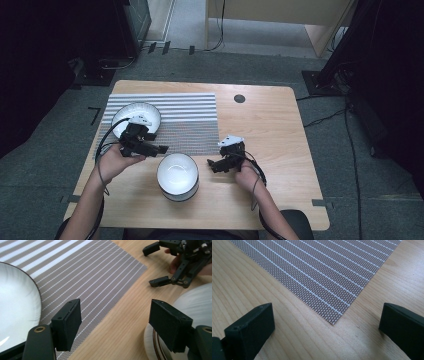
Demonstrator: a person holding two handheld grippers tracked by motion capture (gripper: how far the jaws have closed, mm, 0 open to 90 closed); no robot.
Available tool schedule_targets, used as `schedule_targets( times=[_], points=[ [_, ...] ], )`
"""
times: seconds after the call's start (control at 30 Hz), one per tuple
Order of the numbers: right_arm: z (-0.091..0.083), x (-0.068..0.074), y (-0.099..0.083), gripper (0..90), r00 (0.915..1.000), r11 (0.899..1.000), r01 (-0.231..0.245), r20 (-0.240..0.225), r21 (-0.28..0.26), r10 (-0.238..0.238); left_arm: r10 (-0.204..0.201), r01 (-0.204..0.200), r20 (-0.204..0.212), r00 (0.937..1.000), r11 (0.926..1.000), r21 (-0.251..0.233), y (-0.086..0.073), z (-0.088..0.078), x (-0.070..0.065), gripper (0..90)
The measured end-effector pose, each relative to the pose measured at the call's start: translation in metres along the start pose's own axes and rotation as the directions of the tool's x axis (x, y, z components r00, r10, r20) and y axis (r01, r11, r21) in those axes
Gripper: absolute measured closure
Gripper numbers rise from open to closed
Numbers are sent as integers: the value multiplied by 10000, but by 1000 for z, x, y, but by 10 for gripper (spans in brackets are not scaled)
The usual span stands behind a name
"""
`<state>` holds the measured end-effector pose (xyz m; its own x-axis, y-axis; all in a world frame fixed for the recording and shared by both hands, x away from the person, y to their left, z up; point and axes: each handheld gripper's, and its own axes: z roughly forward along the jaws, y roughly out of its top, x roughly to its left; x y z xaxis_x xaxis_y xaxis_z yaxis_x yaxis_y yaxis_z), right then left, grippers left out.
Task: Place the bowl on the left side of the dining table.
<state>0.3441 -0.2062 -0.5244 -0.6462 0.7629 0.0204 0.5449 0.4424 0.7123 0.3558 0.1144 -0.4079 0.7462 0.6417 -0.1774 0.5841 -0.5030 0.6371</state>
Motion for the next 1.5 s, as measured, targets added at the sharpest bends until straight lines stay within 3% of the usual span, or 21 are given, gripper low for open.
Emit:
schedule_targets(
  times=[0.27,0.77,1.5],
  points=[
    [0,0,0,0,10000,10000,-1,0,9,1,-20,20,209,9998,10000,31,1,-3,-3,254],
    [0,0,0,0,10000,10000,6,6,14,-6,7,-9,232,9997,10000,61,4,-9,-7,253],
    [0,0,0,0,10000,10000,6,14,21,-6,576,-569,146,9982,9973,-460,13,-26,-26,252]
  ],
)
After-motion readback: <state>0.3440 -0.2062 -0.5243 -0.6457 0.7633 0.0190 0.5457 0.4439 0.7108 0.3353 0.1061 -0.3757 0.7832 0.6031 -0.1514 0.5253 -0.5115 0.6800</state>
